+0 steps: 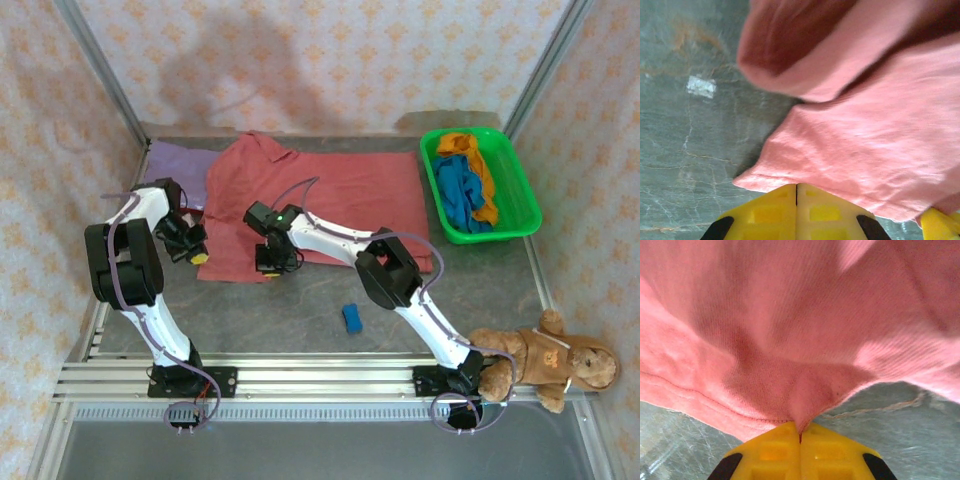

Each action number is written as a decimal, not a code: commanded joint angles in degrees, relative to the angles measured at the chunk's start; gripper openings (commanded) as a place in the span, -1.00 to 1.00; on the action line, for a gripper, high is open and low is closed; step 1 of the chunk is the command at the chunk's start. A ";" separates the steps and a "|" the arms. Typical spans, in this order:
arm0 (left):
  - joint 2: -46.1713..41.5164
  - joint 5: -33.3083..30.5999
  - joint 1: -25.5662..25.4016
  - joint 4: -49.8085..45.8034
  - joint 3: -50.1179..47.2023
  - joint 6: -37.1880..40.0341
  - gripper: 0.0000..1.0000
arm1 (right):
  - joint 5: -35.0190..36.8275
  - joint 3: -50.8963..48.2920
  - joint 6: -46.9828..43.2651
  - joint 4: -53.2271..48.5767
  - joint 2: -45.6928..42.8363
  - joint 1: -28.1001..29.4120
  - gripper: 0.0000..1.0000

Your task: Fold and stack the t-shirts

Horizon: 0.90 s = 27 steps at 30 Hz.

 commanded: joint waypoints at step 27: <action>-0.03 -10.80 -4.03 0.23 -8.24 -0.24 -0.44 | -2.38 -0.64 0.02 0.44 -4.33 -2.76 -1.00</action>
